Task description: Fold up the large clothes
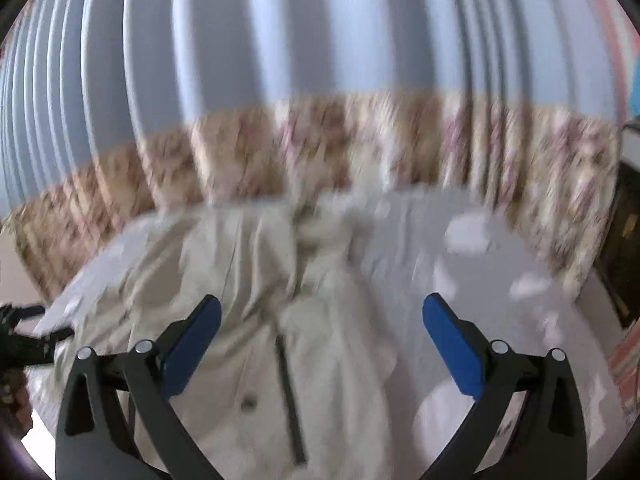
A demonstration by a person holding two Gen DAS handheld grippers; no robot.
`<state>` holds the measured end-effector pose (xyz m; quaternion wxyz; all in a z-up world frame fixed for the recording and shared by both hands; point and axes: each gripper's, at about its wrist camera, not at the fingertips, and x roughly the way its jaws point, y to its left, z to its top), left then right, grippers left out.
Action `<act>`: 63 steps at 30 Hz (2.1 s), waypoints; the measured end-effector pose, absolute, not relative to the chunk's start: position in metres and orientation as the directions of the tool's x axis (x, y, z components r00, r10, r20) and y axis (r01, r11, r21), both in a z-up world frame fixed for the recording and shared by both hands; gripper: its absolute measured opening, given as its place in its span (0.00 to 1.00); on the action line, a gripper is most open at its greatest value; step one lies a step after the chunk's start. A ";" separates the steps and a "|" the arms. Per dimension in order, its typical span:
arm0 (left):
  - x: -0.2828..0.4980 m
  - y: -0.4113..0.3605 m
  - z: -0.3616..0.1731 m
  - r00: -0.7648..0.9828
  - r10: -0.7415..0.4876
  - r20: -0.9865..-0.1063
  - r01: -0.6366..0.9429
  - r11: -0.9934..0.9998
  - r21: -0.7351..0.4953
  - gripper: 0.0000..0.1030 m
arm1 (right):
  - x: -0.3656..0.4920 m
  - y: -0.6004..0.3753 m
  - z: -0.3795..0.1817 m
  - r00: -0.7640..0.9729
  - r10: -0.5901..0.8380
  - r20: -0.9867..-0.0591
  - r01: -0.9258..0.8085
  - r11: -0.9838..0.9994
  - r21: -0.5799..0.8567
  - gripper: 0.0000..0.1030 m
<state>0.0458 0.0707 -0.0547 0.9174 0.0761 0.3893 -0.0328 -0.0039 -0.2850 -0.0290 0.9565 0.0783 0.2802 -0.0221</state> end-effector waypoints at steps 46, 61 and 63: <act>0.057 0.074 -0.055 0.594 -0.182 -0.783 0.330 0.943 0.032 0.08 | -0.002 -0.273 -0.049 0.688 -0.053 -0.723 0.028 0.999 -0.047 0.04; 0.094 0.090 0.062 0.700 -0.353 -0.621 0.351 0.927 -0.132 0.07 | 0.035 -0.282 0.114 0.876 -0.336 -0.345 0.180 0.893 -0.413 0.00; 0.088 0.087 0.063 0.696 -0.364 -0.619 0.361 0.923 -0.137 0.07 | 0.025 -0.294 0.144 0.865 -0.450 -0.221 0.317 0.833 -0.454 0.00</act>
